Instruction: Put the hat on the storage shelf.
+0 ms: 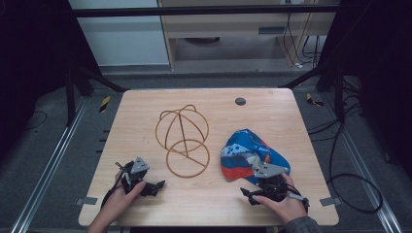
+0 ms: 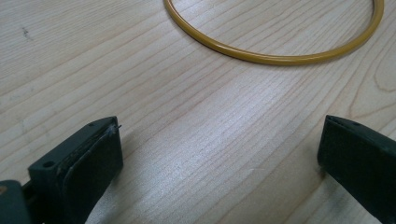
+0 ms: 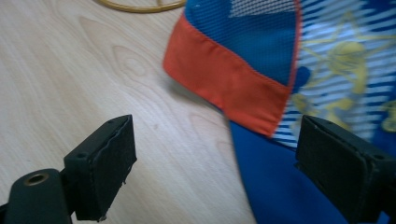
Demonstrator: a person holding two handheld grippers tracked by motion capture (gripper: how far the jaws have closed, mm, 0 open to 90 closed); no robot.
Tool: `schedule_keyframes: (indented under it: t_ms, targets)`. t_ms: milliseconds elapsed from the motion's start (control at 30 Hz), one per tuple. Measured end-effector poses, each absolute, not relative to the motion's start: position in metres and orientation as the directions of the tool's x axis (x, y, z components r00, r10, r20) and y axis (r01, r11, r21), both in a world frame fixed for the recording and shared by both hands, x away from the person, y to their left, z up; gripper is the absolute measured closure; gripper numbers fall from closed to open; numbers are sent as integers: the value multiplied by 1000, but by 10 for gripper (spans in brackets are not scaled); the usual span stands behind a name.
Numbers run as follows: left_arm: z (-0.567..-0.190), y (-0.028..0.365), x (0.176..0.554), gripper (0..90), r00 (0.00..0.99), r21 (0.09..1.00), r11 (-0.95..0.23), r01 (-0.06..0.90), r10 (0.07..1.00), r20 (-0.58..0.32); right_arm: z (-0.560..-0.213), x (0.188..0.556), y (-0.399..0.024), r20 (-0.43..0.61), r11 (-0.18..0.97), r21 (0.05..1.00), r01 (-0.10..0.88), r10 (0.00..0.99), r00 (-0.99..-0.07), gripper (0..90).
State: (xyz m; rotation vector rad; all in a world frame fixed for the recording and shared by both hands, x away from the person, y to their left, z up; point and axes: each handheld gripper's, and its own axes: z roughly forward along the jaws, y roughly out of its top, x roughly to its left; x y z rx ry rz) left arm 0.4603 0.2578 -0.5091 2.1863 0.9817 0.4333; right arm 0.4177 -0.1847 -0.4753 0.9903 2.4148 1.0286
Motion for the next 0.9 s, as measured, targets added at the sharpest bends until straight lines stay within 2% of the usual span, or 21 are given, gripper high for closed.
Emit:
schedule_keyframes:
  t_ms: [433, 800, 900]
  targets:
    - [-509, 258, 460, 0, 657, 710, -472, 522, 754, 18, -453, 437, -201, -73, 542, 677, 497, 722, -688, 173]
    - [-509, 258, 460, 0, 656, 710, -472, 522, 755, 19, -420, 471, -217, -100, 603, 599, 526, 708, -699, 103]
    - [-509, 258, 460, 0, 658, 708, -475, 522, 753, 20, -411, 482, -218, -66, 602, 585, 543, 703, -708, 109]
